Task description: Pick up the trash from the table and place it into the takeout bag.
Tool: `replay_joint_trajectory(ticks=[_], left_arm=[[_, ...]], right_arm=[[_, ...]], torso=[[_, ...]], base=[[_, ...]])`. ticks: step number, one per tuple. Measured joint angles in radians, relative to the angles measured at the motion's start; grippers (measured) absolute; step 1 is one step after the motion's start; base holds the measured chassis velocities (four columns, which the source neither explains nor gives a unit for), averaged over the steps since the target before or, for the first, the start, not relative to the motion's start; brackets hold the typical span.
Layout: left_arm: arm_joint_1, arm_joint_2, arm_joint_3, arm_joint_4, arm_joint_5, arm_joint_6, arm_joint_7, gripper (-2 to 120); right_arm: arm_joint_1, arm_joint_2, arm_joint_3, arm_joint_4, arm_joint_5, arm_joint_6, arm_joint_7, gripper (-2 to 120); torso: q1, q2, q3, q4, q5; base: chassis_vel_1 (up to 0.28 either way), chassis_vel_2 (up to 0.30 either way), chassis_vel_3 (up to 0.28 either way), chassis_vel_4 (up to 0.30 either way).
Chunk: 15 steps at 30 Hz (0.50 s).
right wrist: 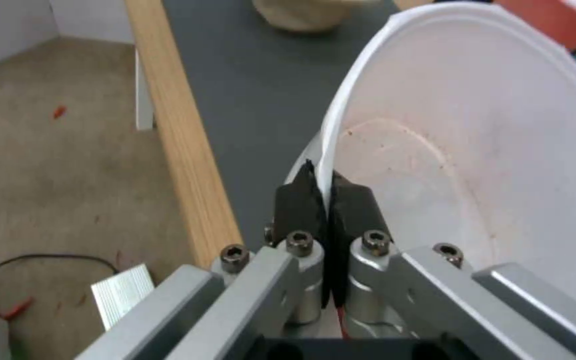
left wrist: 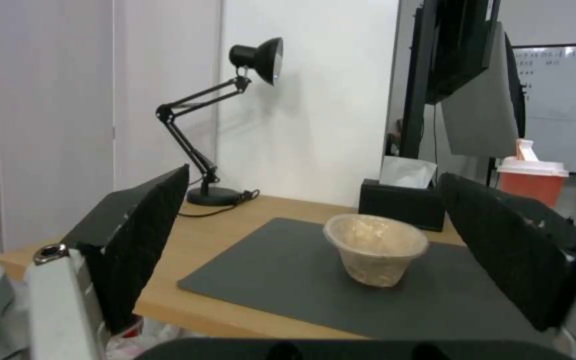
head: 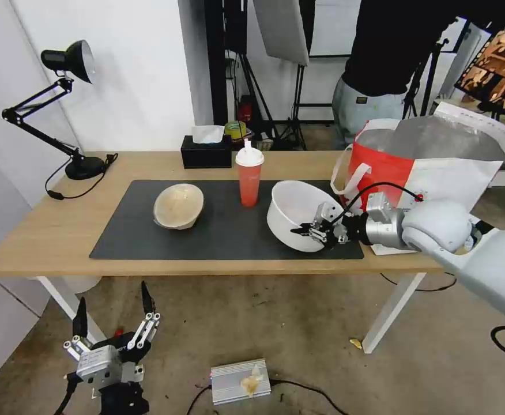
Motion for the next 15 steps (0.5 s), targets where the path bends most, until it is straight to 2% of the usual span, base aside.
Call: replay_joint_trajectory(ticks=[9,15], left_arm=[[0.001,-0.004,0.001,-0.001,0.002,-0.004,-0.002,100],[-0.001,-0.005,0.003,0.002,0.002,-0.006,-0.003,100]], right_arm=[[0.028,-0.015,0.029,0.042,0.063,-0.001,0.008,0],[0.102,-0.025,0.039,0.06,0.138,-0.005,0.027,0]], torso=[[0.0,0.0,0.0,-0.0001,0.0],[0.0,0.0,0.0,-0.0001,0.0]], base=[[0.0,0.0,0.0,0.0],[0.0,0.0,0.0,0.0]])
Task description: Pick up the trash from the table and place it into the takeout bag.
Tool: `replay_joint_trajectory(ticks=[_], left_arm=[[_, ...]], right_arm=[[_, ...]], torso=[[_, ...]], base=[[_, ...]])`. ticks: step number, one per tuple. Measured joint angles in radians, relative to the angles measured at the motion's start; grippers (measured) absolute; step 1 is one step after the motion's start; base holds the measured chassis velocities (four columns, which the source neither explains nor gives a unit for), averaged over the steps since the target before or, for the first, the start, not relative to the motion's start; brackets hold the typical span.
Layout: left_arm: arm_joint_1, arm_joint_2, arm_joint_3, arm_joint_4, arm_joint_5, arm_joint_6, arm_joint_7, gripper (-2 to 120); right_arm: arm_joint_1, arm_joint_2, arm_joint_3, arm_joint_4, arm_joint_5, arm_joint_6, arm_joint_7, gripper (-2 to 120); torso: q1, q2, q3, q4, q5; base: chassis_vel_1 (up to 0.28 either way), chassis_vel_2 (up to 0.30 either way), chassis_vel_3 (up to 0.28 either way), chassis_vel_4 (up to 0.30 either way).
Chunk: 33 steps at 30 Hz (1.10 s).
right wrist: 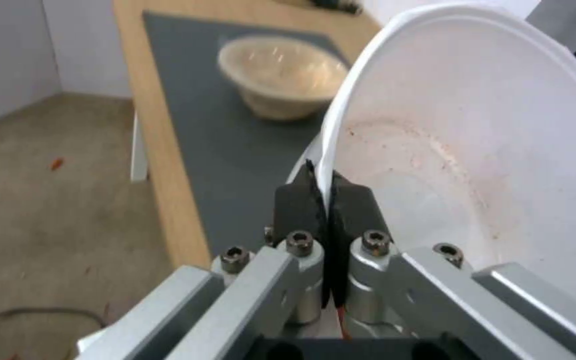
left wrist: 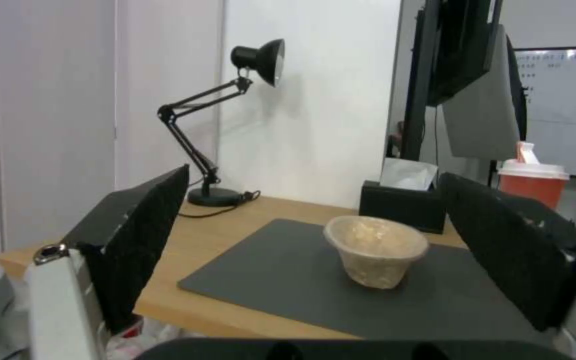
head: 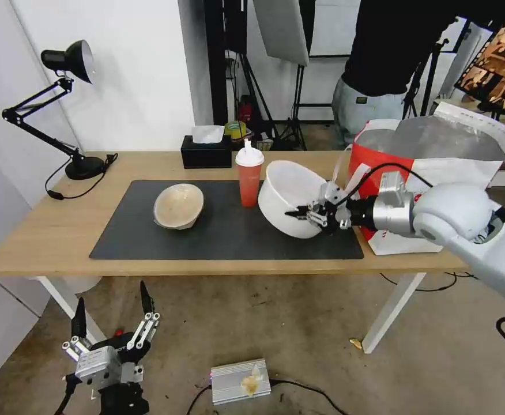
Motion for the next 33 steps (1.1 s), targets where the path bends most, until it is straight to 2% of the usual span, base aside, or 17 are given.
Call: replay_joint_trajectory(ticks=[11,21,33], left_arm=[[-0.009,0.004,0.001,0.004,-0.005,0.0,0.0,100],[-0.016,0.008,0.0,0.016,-0.006,0.0,-0.001,100],[-0.03,0.018,-0.006,0.02,-0.028,0.005,-0.002,100]], right_arm=[[0.137,-0.005,0.001,-0.02,0.12,-0.009,0.032,0],[0.178,0.015,-0.003,-0.06,0.13,-0.014,0.064,0],[0.262,0.039,0.016,-0.17,0.162,-0.017,0.083,0]], torso=[[0.0,0.0,0.0,0.0,-0.0001],[0.0,0.0,0.0,0.0001,0.0],[0.0,0.0,0.0,0.0,0.0]], base=[[0.0,0.0,0.0,0.0],[0.0,0.0,0.0,0.0],[0.0,0.0,0.0,0.0]])
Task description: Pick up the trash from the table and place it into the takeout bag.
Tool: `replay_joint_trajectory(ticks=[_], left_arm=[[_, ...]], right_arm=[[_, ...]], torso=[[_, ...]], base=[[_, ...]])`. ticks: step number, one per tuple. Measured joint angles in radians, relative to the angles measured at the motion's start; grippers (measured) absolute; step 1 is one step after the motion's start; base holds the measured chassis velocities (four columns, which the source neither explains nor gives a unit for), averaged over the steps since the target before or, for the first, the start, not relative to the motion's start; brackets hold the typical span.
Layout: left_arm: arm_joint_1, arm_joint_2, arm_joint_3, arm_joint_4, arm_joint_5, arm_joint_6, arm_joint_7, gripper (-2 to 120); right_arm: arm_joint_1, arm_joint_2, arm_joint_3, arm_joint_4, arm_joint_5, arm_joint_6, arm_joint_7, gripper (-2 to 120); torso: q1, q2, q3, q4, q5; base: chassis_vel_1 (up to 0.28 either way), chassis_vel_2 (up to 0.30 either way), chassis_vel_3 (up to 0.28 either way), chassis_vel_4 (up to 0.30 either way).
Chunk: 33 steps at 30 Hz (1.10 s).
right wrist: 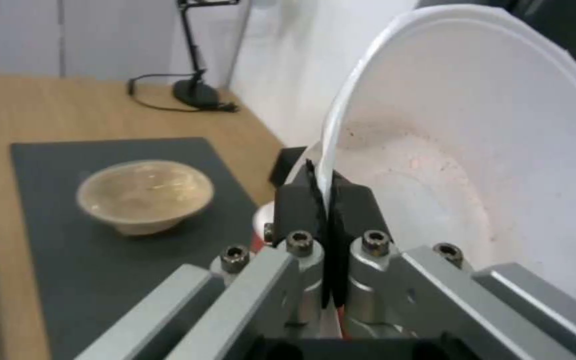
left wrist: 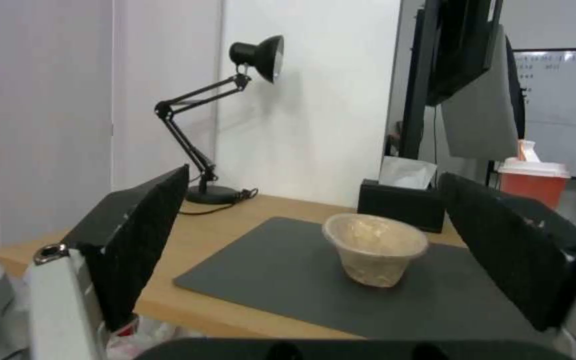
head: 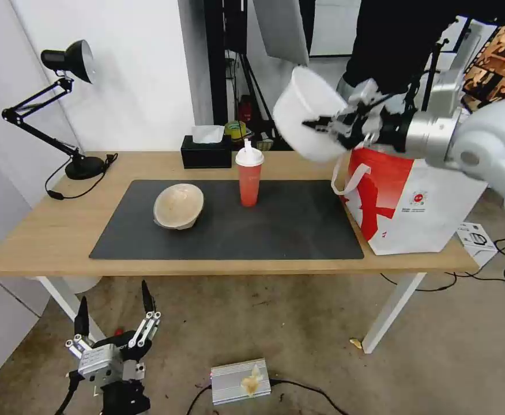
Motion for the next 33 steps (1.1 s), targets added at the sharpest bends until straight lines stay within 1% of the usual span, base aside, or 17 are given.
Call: replay_joint_trajectory(ticks=[7,14,18,24,25,29,33], left_arm=[[-0.009,0.011,0.0,0.001,-0.015,0.003,0.0,100],[-0.018,0.023,0.0,0.005,-0.03,0.004,0.0,100],[-0.025,0.035,0.0,0.007,-0.043,0.005,-0.001,100],[-0.028,0.05,0.001,0.007,-0.05,0.006,-0.001,100],[-0.028,0.05,0.001,0.007,-0.05,0.006,-0.001,100],[-0.03,0.058,0.003,0.008,-0.053,0.007,-0.001,100],[-0.031,0.064,0.003,0.009,-0.056,0.007,-0.001,100]], right_arm=[[0.013,-0.007,0.002,-0.047,0.0,-0.002,0.0,0],[-0.026,-0.029,0.027,-0.074,-0.016,-0.004,-0.001,0],[-0.066,-0.054,0.058,-0.089,-0.021,-0.004,-0.004,0],[-0.162,-0.096,0.145,-0.115,-0.024,-0.001,-0.007,0],[-0.162,-0.096,0.145,-0.115,-0.024,-0.001,-0.007,0],[-0.219,-0.116,0.202,-0.135,-0.025,0.003,-0.009,0],[-0.242,-0.12,0.226,-0.143,-0.024,0.01,-0.007,0]], torso=[[0.0,0.0,0.0,0.0,0.0],[0.0,0.0,0.0,0.0,0.0],[0.0,0.0,0.0,-0.0001,0.0],[0.0,0.0,0.0,0.0,0.0001],[0.0,0.0,0.0,0.0,0.0001],[0.0,0.0,0.0,-0.0001,0.0002],[0.0,0.0,0.0,-0.0001,0.0001]], base=[[0.0,0.0,0.0,0.0],[0.0,0.0,0.0,0.0],[0.0,0.0,0.0,0.0],[0.0,0.0,0.0,0.0],[0.0,0.0,0.0,0.0],[0.0,0.0,0.0,0.0],[0.0,0.0,0.0,0.0]])
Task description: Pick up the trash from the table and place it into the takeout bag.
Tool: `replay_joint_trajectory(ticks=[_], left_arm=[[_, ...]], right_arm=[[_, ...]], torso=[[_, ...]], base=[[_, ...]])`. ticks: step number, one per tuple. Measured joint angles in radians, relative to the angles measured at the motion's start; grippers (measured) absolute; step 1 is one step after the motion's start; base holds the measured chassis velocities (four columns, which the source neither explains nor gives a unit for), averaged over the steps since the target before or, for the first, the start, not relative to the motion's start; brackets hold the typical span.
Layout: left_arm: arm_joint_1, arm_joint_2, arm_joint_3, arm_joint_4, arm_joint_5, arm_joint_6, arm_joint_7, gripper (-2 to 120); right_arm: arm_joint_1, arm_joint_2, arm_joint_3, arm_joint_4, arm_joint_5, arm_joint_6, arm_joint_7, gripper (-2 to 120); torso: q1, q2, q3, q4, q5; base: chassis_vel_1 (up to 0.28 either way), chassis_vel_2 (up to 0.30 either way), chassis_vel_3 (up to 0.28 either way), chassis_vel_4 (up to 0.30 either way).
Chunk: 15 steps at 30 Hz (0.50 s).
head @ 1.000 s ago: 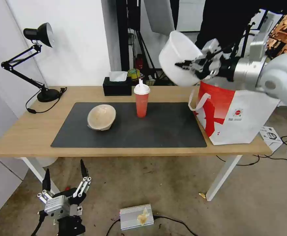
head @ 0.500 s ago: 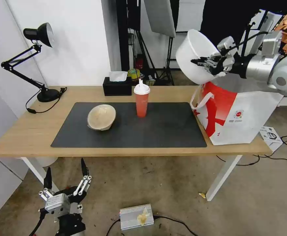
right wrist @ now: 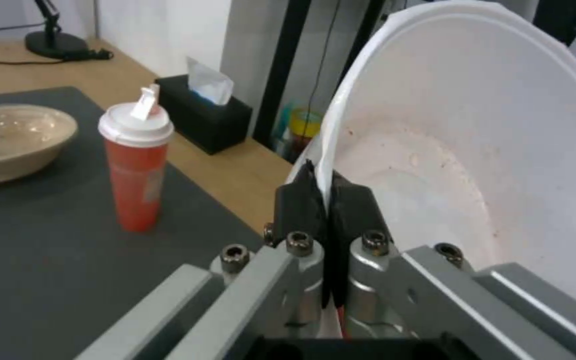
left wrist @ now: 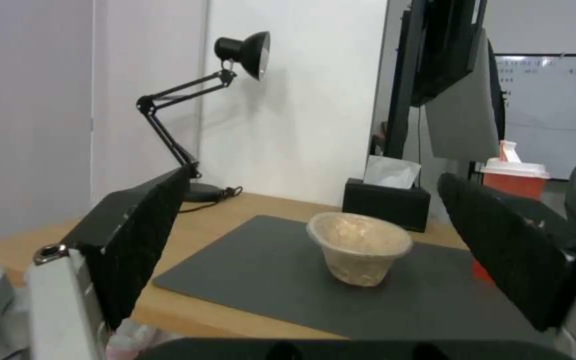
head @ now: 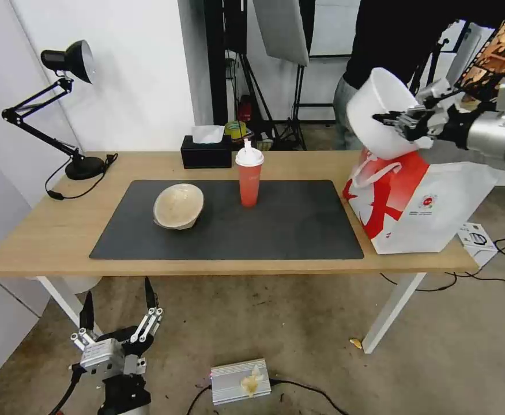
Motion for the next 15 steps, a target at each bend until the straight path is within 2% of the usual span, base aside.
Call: replay_joint_trajectory(ticks=[15], left_arm=[[-0.001,-0.009,0.004,0.007,0.0,0.001,0.0,100]], right_arm=[[0.016,0.007,-0.005,0.004,0.015,0.013,0.011,0]], torso=[[0.0,0.0,0.0,0.0001,0.0]], base=[[0.0,0.0,0.0,0.0]])
